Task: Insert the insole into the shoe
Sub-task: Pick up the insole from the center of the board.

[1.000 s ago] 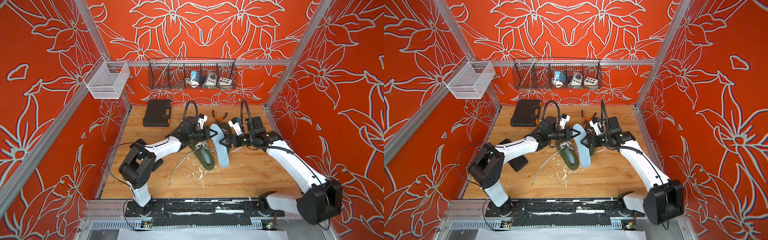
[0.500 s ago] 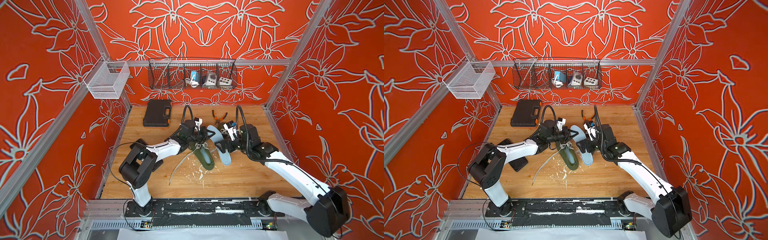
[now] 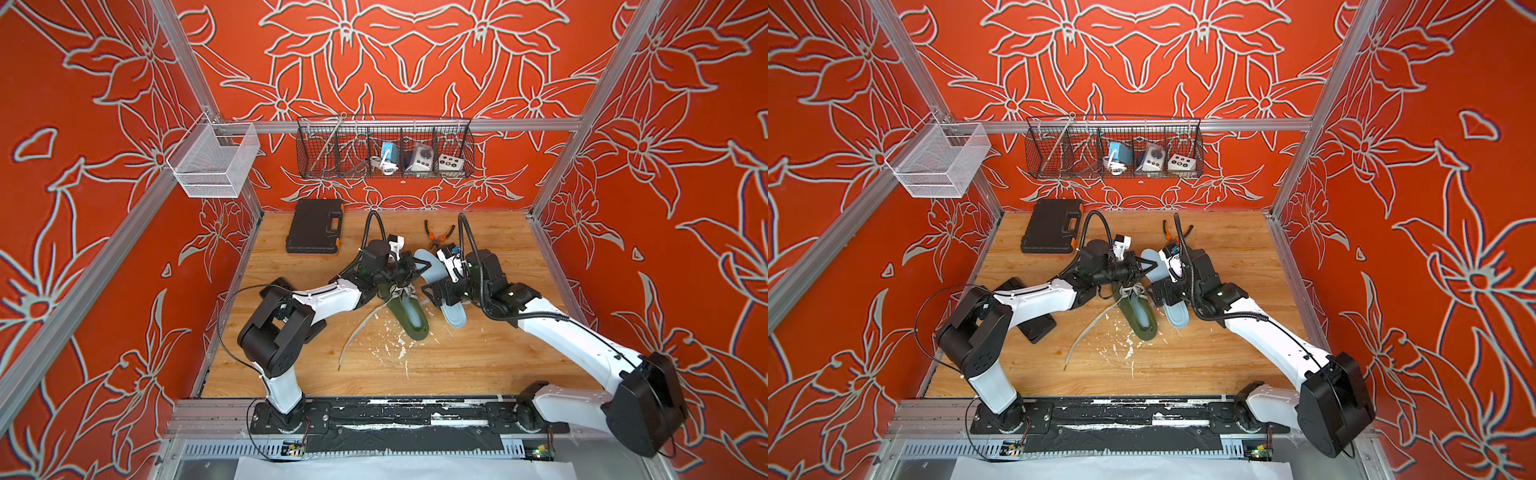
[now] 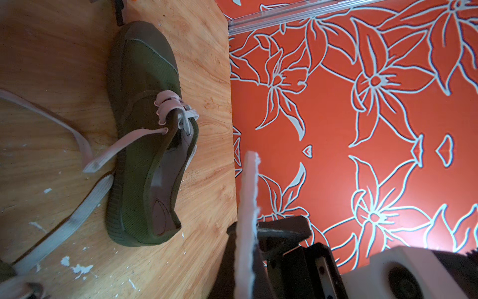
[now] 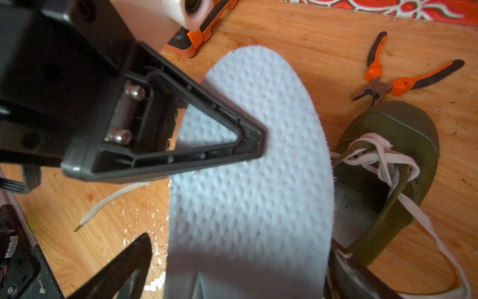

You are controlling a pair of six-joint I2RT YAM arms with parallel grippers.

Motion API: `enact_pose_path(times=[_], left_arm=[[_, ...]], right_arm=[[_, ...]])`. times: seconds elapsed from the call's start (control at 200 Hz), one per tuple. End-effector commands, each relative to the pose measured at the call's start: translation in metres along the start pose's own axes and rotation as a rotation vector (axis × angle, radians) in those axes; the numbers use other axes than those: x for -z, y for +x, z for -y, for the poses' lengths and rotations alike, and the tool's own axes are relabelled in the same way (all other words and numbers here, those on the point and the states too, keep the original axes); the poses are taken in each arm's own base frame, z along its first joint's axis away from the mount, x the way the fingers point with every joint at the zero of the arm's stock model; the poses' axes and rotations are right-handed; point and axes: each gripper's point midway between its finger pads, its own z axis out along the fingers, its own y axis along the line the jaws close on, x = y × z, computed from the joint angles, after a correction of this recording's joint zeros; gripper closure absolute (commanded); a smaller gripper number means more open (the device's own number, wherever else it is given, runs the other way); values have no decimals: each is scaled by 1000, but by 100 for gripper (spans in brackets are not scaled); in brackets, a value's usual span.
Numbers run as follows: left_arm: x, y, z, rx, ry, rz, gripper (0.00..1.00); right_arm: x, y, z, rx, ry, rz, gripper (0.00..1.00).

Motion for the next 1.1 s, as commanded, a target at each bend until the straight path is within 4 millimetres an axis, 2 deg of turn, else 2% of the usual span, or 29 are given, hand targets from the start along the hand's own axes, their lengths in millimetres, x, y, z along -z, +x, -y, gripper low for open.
enact_pose_path(times=[0.0, 0.105, 0.355, 0.475, 0.52, 0.585, 0.751, 0.906, 1.096], left_arm=[[4, -1, 16, -15, 47, 5, 100], [4, -1, 15, -9, 48, 5, 100], [4, 0, 9, 10, 50, 0, 100], [4, -2, 8, -2, 41, 0, 63], [5, -3, 6, -13, 31, 1, 55], [6, -7, 7, -36, 15, 9, 51], [10, -17, 6, -119, -46, 34, 48], [10, -26, -8, -245, -179, 32, 48], [-8, -31, -28, -520, -333, -69, 51]], right_arm=[[-7, 4, 7, 8, 37, -9, 1], [-10, 8, 9, 14, 44, -26, 5], [-6, 11, 3, 42, 20, -42, 28], [-1, 15, 5, 45, 35, -90, 35], [1, 19, 8, 34, 57, -124, 39], [4, 26, 14, 17, 94, -173, 44], [18, 36, 30, -42, 174, -239, 54], [41, 38, 62, -165, 278, -270, 63], [70, 30, 95, -221, 393, -252, 65]])
